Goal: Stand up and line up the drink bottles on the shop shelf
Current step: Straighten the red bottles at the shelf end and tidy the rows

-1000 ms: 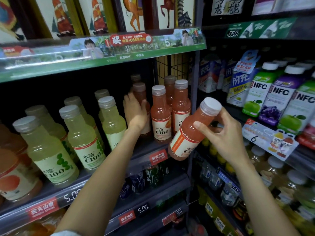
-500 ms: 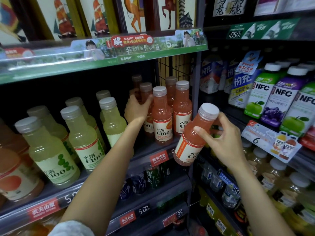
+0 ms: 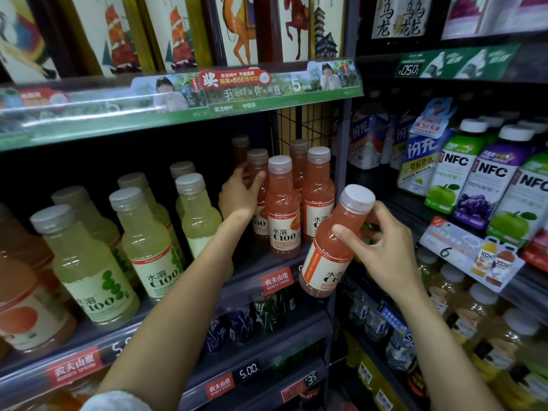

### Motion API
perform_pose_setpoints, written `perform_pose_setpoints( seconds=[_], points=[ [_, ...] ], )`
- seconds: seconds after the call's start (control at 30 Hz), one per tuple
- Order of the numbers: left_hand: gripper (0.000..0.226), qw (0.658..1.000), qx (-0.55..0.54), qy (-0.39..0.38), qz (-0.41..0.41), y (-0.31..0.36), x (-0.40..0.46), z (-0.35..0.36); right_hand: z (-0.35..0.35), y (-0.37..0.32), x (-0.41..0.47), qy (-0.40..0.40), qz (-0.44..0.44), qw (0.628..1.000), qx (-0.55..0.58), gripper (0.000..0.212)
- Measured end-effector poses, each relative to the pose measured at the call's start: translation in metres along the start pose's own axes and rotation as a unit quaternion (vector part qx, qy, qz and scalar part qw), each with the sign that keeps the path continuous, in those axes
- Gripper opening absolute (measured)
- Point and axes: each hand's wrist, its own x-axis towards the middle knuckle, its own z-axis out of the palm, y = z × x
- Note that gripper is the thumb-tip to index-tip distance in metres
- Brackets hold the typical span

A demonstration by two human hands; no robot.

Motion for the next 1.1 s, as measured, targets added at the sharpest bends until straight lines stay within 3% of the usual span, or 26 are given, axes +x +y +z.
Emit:
perform_pose_setpoints(
  seconds=[0.37, 0.57, 0.67, 0.8, 0.93, 1.0, 1.1],
  points=[
    [0.05, 0.996, 0.082, 0.035, 0.02, 0.004, -0.004, 0.005, 0.01, 0.001, 0.0, -0.018, -0.008, 1.0, -0.021, 0.052],
    [0.046, 0.992, -0.125, -0.01, -0.003, 0.002, -0.024, -0.009, 0.015, -0.005, -0.001, -0.026, -0.018, 1.0, 0.001, 0.045],
    [0.046, 0.98, -0.191, -0.02, 0.056, 0.012, -0.06, -0.028, 0.017, -0.005, -0.002, -0.027, -0.033, 0.999, -0.005, 0.05],
    [0.064, 0.948, -0.253, -0.143, 0.13, 0.018, -0.109, -0.057, 0.023, -0.012, -0.003, -0.039, -0.056, 0.998, -0.001, 0.048],
    [0.105, 0.938, -0.181, -0.274, 0.109, 0.007, -0.135, -0.072, 0.043, -0.028, -0.006, -0.049, -0.084, 0.995, 0.014, 0.046],
    [0.107, 0.946, -0.165, -0.258, 0.103, 0.001, -0.144, -0.074, 0.058, -0.037, -0.007, -0.057, -0.102, 0.993, 0.004, 0.047],
    [0.084, 0.97, -0.147, -0.171, 0.091, -0.01, -0.153, -0.082, 0.08, -0.048, -0.009, -0.097, -0.123, 0.988, 0.012, 0.045]
  ],
)
